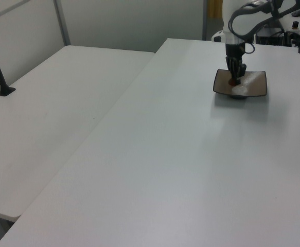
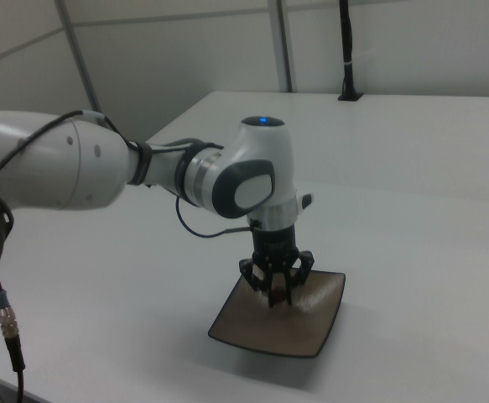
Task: Strawberries on a ceramic plate
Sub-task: 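Lower the strawberry onto the plate and open the gripper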
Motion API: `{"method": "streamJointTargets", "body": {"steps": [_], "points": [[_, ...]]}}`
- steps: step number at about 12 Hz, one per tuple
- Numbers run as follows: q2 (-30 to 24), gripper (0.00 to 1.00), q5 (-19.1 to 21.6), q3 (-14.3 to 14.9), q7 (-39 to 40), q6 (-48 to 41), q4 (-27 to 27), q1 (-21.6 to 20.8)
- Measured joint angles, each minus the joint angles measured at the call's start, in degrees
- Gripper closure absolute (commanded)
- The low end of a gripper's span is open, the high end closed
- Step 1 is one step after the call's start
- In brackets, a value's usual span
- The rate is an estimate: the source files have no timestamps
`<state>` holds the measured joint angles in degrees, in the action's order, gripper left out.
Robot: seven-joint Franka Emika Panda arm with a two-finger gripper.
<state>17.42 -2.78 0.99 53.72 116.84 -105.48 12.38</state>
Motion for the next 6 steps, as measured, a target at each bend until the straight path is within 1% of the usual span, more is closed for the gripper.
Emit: {"method": "streamJointTargets", "body": {"steps": [1,2,6], "points": [[0.8,0.51,0.0,0.0,0.0,1.1,-0.5,0.1],[1.0,0.01,0.0,0.0,0.0,1.1,-0.5,0.1],[0.8,0.0,0.0,0.0,-0.1,1.2,-0.3,0.1]]}}
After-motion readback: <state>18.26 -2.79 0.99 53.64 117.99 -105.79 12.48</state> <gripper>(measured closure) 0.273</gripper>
